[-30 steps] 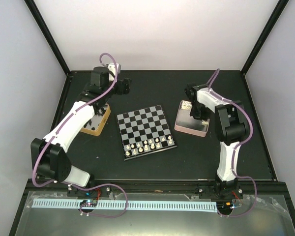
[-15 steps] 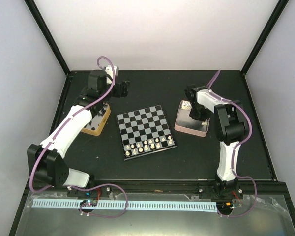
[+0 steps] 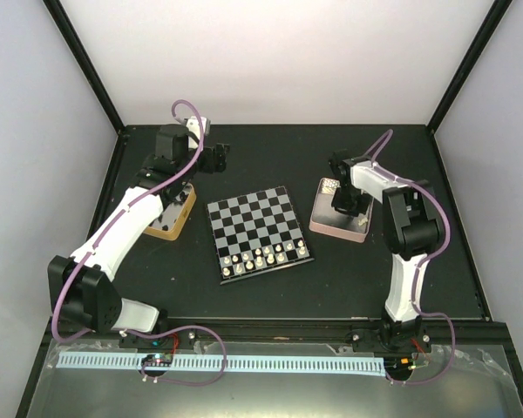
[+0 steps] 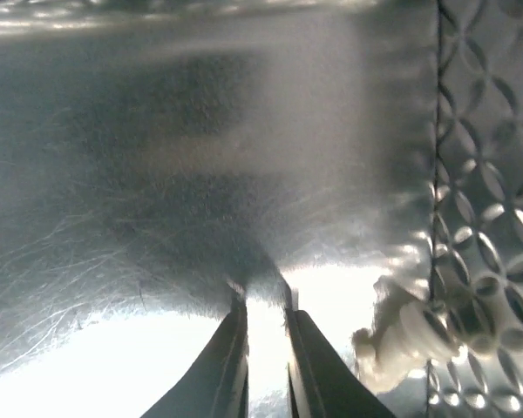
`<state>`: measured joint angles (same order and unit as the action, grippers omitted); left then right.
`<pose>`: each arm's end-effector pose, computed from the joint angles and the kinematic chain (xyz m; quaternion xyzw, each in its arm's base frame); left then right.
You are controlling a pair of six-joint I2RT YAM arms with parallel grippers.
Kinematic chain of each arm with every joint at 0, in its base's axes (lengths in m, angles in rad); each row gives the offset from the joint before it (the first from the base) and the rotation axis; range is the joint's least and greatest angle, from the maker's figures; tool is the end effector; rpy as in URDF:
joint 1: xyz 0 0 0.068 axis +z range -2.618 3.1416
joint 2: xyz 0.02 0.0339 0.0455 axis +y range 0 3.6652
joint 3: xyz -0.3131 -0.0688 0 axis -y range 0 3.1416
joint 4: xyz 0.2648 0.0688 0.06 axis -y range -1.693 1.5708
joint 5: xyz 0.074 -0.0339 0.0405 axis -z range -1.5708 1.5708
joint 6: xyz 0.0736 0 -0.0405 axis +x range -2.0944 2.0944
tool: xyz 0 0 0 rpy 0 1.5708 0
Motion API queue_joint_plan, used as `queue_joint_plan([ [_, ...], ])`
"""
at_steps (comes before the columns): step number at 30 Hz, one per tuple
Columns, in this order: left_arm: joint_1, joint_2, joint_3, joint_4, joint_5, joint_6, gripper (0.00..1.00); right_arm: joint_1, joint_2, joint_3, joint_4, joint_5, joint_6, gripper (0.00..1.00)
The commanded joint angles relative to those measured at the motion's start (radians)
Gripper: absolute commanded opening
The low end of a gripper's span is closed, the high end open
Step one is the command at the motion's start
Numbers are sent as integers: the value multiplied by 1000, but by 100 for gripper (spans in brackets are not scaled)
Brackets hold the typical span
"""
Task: Set up the chess pieces on the board
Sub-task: Pick up the chess piece from the storage box.
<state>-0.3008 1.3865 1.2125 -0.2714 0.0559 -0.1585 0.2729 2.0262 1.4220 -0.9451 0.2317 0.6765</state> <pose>0.3492 -0.1126 0.3710 0.0750 0.8423 -0.1444 0.5139 0.4021 0.0950 0.1480 0.2003 0.9728 -0.0979 0.0623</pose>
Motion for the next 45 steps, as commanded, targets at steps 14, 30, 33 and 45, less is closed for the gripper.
queue_joint_plan([
  [14,7,-17,7,8,16,-1,89,-11,-87,-88,-61,90,148,30],
  [30,8,-14,13,11,19,1,89,-76,-54,-110,199,-116,-44,17],
  [33,8,-13,14,11,19,2,89,-77,-57,-108,210,-136,-59,16],
  [45,8,-6,19,19,88,-6,89,-77,-164,-110,247,-321,-175,1],
])
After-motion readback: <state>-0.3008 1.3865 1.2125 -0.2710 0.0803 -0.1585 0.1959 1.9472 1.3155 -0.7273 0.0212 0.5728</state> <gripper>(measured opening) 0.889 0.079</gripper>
